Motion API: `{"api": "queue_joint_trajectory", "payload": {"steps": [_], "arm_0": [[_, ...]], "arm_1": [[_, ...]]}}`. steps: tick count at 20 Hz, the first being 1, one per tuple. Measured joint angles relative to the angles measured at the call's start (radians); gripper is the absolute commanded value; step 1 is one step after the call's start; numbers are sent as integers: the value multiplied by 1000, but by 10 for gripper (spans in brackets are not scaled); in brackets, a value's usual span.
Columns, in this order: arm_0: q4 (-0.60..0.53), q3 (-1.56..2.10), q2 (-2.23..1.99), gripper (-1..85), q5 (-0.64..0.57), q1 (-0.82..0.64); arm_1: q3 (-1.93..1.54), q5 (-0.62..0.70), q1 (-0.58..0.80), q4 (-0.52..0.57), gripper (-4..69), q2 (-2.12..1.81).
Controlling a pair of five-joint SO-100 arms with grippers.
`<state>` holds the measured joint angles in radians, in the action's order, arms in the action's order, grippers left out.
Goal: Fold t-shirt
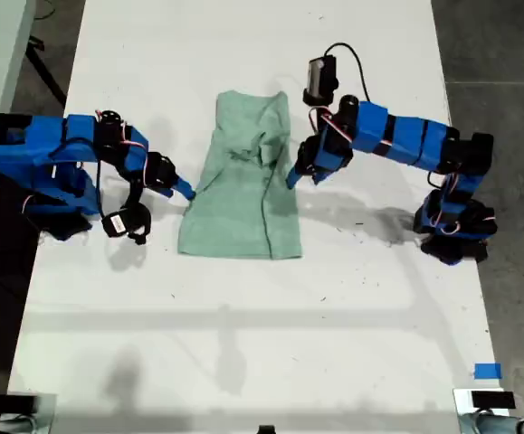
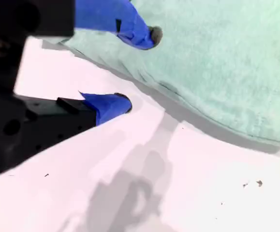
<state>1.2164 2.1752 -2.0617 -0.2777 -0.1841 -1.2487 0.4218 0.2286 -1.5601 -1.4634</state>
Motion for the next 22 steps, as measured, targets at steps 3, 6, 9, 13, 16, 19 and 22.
{"api": "queue_joint_trajectory", "payload": {"steps": [3,6,9,13,16,19,22], "arm_0": [[-48,2,51,218,21,37],[-69,2,77,219,28,41],[-74,2,106,220,28,41],[-95,2,138,221,28,43],[-129,2,183,222,28,41],[-170,0,256,222,28,41],[-212,0,341,206,28,41]], "arm_1": [[-23,0,0,0,221,-3],[-38,2,0,2,215,-3],[-49,0,0,2,210,-5],[-57,0,0,14,203,-18],[-75,0,0,14,200,-18],[-104,0,0,23,195,-32],[-150,-11,-2,41,191,-75]]}}
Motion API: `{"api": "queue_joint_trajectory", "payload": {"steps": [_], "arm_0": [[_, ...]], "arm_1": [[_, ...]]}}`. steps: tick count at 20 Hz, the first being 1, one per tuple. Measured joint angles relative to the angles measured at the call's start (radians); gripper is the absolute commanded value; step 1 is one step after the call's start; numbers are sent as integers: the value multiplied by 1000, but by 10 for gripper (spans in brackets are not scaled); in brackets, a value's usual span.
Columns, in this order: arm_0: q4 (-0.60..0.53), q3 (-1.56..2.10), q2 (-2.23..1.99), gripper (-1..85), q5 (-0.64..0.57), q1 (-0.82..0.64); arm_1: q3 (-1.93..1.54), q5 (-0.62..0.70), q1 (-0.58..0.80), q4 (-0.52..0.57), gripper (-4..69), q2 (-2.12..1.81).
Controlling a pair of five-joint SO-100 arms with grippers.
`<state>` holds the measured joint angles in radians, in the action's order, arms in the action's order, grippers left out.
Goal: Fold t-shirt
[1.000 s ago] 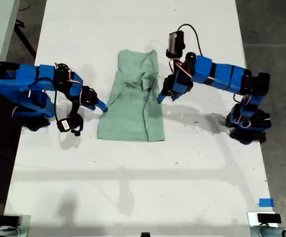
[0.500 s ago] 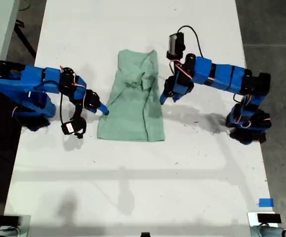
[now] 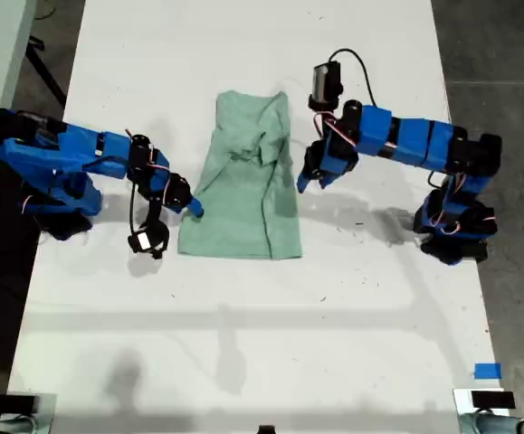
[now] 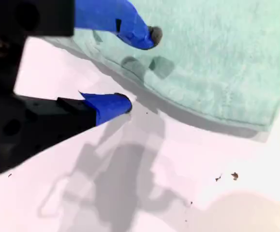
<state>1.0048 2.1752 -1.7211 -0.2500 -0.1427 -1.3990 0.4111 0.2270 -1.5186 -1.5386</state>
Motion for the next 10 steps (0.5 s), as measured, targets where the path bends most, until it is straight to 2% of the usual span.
{"api": "queue_joint_trajectory", "payload": {"steps": [1,2,3,8,10], "arm_0": [[-12,-2,23,143,0,0],[-21,-2,40,34,0,0],[-28,-3,51,0,0,-3],[-32,-6,57,0,0,-17],[29,-17,55,0,2,-25]], "arm_1": [[-14,-3,-2,6,190,-12],[-34,-5,-5,14,188,-26],[-51,-5,-5,20,186,-37],[-107,-12,-6,52,181,-64],[-114,-12,-6,60,179,-64]]}}
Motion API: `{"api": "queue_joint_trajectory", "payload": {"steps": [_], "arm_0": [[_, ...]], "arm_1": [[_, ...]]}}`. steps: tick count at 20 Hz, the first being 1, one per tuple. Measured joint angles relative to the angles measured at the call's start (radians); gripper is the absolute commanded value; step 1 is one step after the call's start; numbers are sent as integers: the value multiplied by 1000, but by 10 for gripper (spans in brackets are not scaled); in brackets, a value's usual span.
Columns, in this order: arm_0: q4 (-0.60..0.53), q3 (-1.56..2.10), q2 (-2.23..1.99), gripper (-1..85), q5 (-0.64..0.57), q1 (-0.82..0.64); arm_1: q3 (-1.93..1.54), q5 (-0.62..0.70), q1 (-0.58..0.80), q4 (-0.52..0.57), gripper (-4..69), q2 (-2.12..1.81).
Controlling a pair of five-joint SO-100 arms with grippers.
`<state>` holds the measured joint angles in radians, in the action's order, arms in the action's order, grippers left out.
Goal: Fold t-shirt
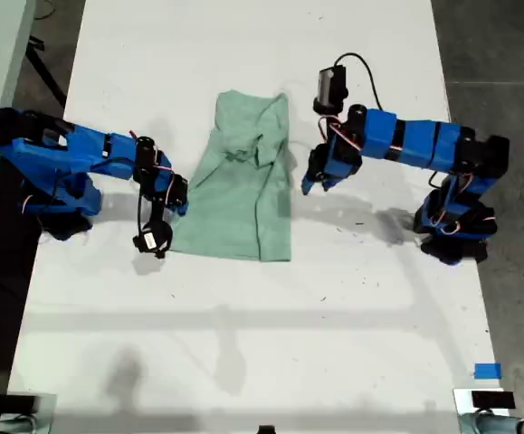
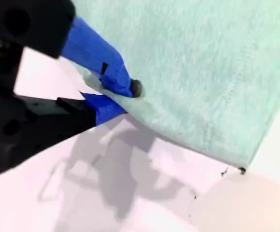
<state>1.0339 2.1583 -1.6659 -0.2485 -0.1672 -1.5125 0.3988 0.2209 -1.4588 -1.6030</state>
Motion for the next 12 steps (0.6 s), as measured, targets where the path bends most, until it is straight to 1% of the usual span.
{"api": "queue_joint_trajectory", "payload": {"steps": [1,3,4,7,12], "arm_0": [[31,-12,-26,0,12,-11],[130,-37,-75,0,28,-34],[149,-60,-80,0,34,-37],[152,-239,-26,0,40,-35],[152,-591,287,0,40,2]], "arm_1": [[-8,0,0,2,179,-2],[-17,0,0,5,177,-2],[-29,3,0,6,176,-9],[-51,0,0,17,174,-37],[-58,0,2,20,172,-37]]}}
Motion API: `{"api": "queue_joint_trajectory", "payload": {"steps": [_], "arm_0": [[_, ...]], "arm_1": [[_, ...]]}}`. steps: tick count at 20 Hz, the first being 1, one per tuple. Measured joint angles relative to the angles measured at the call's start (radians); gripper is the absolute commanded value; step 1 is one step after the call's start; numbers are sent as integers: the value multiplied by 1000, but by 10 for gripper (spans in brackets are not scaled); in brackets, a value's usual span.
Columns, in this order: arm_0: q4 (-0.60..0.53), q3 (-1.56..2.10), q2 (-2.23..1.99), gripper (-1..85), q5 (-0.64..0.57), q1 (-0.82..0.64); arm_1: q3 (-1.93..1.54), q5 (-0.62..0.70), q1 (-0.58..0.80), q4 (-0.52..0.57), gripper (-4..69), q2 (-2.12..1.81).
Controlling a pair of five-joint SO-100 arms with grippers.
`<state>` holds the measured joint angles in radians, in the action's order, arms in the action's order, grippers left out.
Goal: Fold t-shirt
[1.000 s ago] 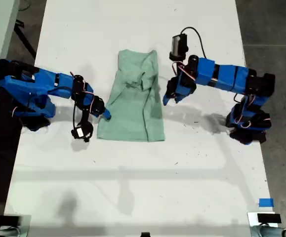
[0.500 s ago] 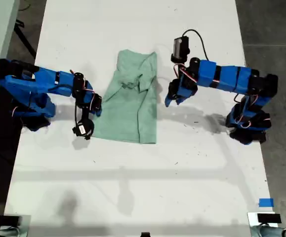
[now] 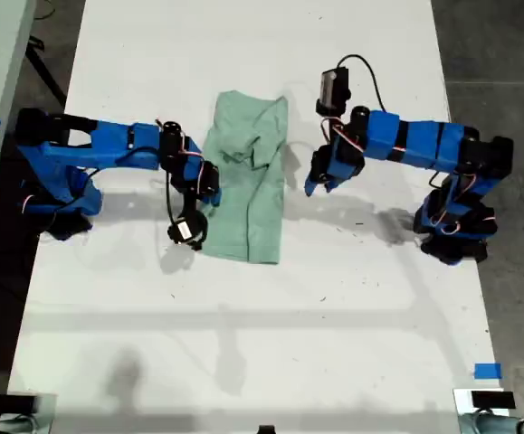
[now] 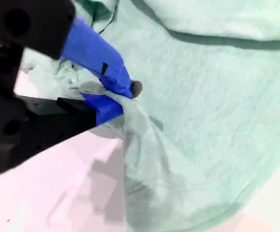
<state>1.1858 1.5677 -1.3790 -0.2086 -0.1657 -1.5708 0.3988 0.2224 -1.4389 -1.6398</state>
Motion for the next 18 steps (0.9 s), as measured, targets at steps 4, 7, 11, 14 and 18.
{"api": "queue_joint_trajectory", "payload": {"steps": [4,7,11,14,18], "arm_0": [[9,-268,265,16,0,37],[52,-479,456,222,-2,41],[150,-545,457,256,-8,40],[298,-546,356,260,-29,21],[505,-499,72,245,-71,-9]], "arm_1": [[-3,0,0,6,171,0],[-9,0,-2,14,171,0],[-29,-9,-9,20,170,-14],[-52,-9,-12,21,170,-44],[-60,-9,-15,18,169,-130]]}}
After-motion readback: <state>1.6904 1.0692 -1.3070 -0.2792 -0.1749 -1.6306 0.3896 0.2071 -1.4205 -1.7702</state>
